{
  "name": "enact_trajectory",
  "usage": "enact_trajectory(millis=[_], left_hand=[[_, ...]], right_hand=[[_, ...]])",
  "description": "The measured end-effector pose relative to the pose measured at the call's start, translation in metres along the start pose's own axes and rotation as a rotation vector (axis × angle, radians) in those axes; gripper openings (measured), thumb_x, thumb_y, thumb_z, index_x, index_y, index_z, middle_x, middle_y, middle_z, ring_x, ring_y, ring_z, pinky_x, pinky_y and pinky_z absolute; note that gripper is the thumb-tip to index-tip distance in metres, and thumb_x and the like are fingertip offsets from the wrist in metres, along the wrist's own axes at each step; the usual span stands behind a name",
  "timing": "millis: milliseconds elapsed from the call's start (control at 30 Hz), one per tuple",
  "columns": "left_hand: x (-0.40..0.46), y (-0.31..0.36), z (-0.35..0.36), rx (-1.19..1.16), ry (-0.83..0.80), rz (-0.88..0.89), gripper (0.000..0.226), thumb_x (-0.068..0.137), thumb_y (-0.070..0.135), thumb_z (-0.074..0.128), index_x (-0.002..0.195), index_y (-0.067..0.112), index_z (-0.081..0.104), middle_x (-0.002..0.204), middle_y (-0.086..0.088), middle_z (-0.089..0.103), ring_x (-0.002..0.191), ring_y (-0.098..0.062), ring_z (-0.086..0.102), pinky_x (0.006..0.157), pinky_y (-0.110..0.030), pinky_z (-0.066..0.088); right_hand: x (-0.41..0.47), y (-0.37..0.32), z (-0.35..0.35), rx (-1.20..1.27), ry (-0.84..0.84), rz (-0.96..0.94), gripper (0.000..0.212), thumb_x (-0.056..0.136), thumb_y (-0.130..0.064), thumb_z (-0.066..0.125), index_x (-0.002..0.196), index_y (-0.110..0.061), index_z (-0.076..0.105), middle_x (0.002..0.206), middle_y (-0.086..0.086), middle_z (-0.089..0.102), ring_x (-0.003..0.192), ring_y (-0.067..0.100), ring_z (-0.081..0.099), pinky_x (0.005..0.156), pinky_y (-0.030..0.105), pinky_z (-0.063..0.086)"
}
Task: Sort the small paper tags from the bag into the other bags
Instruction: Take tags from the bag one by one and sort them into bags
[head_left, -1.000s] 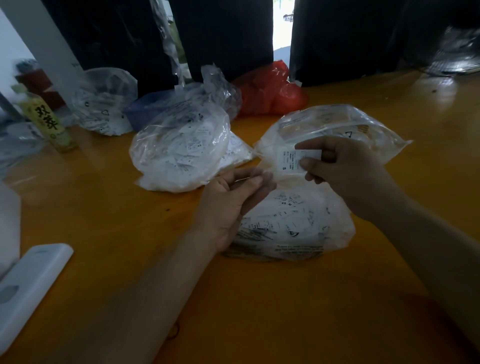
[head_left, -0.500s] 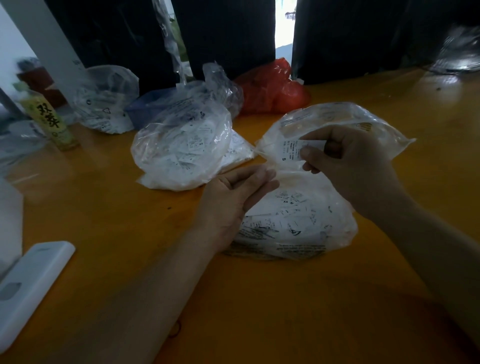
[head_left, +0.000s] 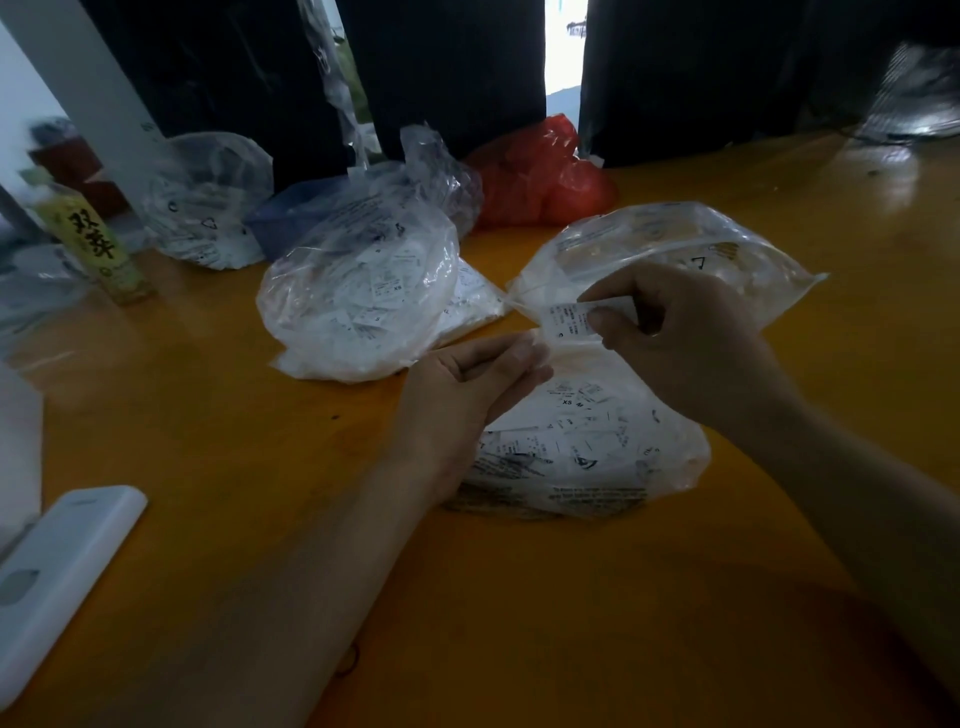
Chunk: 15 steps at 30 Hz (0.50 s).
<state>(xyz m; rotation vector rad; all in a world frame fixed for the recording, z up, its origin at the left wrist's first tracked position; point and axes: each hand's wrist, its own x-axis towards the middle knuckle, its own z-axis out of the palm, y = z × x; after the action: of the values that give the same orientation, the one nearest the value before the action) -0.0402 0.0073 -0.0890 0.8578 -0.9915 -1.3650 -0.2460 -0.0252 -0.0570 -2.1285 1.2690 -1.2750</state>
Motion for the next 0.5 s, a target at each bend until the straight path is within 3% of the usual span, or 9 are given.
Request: enact_trajectory(millis=[200,300,500], left_hand=[[-0.0001,-0.0008,0.0017,0.098,0.067,0.025,0.043,0.064,0.043,0.088,0.097,0.015,0.084,0.105,-0.015,0.08,0.1,-0.028,0.077,0.082,-0.024,0.061],[-0.0001,-0.0004,0.0013,0.101,0.079,0.028,0.041,0.064,0.043,0.087,0.095,0.015,0.084,0.104,-0.015,0.08,0.099,-0.029,0.078,0.08,-0.024,0.061],[0.0007,-0.0034,0.0001,0.116,0.057,-0.016,0.021,0.093,0.019,0.076,0.109,0.007,0.078,0.107,-0.016,0.079,0.1,-0.031,0.078,0.082,-0.026,0.062]], right_hand=[[0.0008,0.0,-0.0011,-0.025,-0.018,-0.01,0.011,0.097,-0.025,0.067,0.106,-0.031,0.071,0.085,-0.022,0.067,0.08,-0.003,0.066,0.069,0.012,0.053],[0.0011,0.0021,-0.0009,-0.018,-0.025,0.0,0.011,0.097,-0.026,0.067,0.107,-0.029,0.072,0.084,-0.022,0.067,0.081,-0.004,0.066,0.068,0.009,0.052],[0.0013,0.0026,0.0006,0.007,-0.022,0.01,0.011,0.097,-0.025,0.068,0.102,-0.035,0.069,0.079,-0.022,0.067,0.075,-0.005,0.066,0.063,0.009,0.052]])
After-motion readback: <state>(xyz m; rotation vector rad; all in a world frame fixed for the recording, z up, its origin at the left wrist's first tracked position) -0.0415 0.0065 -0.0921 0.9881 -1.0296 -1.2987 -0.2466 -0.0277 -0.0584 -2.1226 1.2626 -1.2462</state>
